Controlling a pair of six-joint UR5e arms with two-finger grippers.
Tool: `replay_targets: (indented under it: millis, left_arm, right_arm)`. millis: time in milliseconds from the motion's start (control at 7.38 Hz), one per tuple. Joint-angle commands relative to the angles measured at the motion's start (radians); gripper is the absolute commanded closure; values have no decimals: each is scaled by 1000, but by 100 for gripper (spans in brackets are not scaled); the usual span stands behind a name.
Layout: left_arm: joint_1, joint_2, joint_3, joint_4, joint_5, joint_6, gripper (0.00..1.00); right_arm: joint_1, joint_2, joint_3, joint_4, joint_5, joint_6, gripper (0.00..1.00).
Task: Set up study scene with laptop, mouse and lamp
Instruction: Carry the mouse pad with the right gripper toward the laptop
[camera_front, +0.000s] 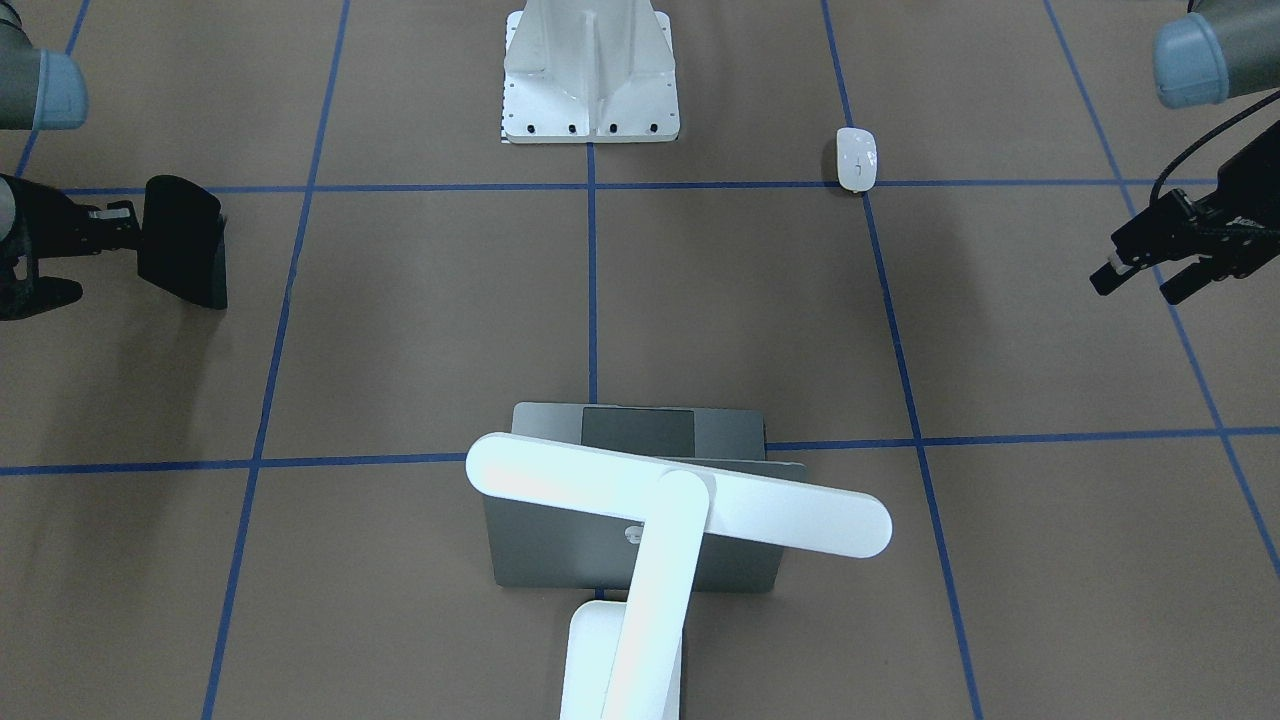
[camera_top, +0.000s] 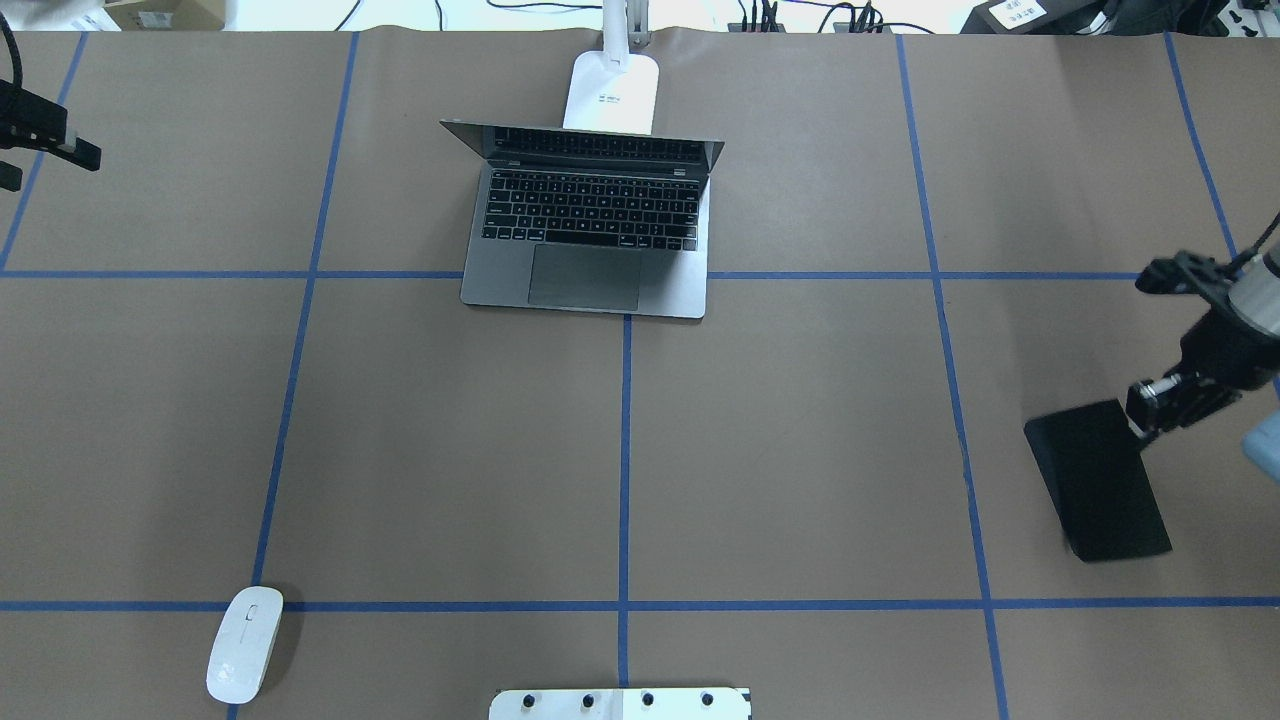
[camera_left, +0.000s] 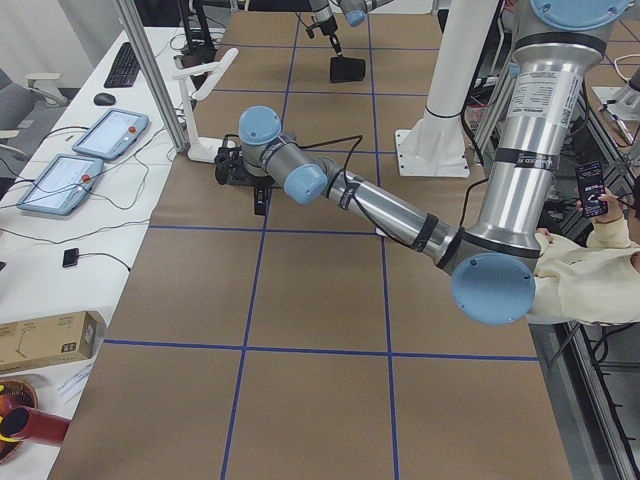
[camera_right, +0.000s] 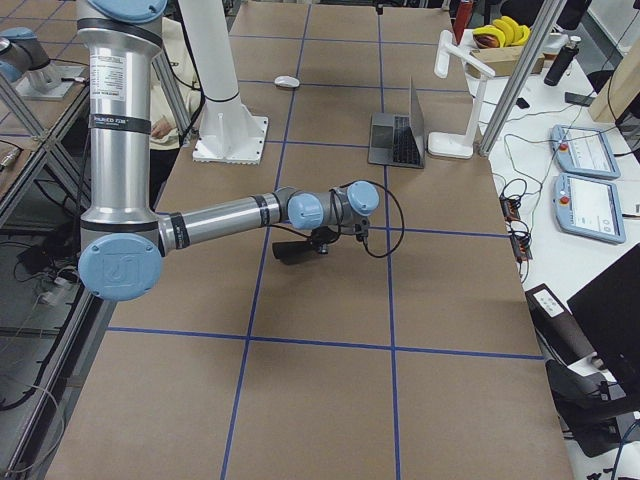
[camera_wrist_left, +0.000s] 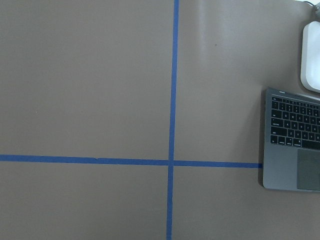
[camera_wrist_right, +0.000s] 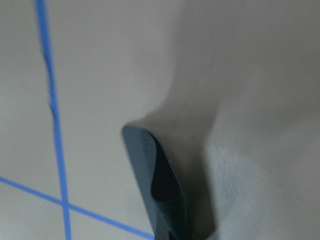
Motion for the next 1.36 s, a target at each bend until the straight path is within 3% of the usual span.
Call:
replay_targets:
  millis: [0,542,1220]
  left_arm:
    - [-10,0,-1,3,-13,9,1]
    - [-19,10,-2,3,-15,56,1]
    - [-21,18,-5,3,-14,56,1]
  right_arm:
    - [29,147,15,-1,-77,175,100]
    - [-27,419,30,-111,-264,470,100]
    - [-128,589,42,-114,-398,733,100]
